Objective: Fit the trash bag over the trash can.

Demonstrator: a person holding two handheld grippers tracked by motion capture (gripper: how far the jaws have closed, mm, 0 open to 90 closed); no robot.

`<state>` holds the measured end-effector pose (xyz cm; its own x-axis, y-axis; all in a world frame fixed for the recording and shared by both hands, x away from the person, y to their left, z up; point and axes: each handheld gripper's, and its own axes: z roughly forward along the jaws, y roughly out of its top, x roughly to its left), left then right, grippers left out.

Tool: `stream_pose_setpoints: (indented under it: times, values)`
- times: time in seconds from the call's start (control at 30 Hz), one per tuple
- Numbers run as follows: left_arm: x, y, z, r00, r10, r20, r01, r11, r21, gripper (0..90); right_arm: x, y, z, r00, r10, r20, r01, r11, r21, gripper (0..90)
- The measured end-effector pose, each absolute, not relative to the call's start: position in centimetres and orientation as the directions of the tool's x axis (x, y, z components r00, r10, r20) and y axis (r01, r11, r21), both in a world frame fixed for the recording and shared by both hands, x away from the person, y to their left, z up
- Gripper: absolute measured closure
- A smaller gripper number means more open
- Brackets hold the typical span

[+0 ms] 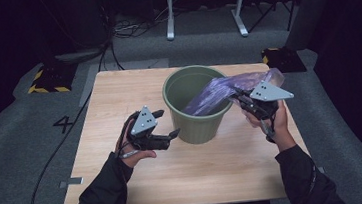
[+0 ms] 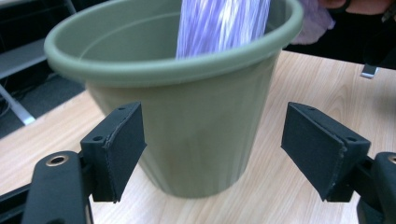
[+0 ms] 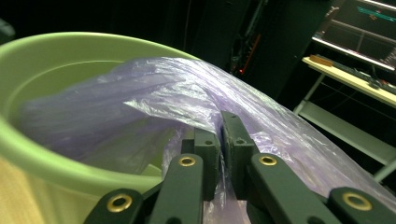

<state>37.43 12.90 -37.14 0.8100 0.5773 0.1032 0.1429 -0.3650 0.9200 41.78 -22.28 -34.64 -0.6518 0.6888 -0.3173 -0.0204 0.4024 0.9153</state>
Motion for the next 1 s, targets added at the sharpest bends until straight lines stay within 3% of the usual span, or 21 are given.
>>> stream_pose_setpoints:
  times: [0.37,0.63,1.0]
  values:
    - [39.6,12.2,-34.9,0.804,0.577,0.146,0.108,-0.383,0.918,21.2,41.3,-20.9,-34.0,-0.685,0.637,-0.353,-0.039,0.452,0.891,86.1]
    - [42.6,12.1,-33.4,0.802,0.583,0.131,0.137,-0.393,0.909,20.7,42.2,-20.0,-33.9,-0.693,0.635,-0.343,-0.012,0.464,0.886,85.2]
    - [44.0,9.8,-31.3,0.836,0.529,0.142,0.115,-0.422,0.899,21.4,42.9,-18.4,-33.3,-0.704,0.624,-0.341,-0.006,0.474,0.88,85.2]
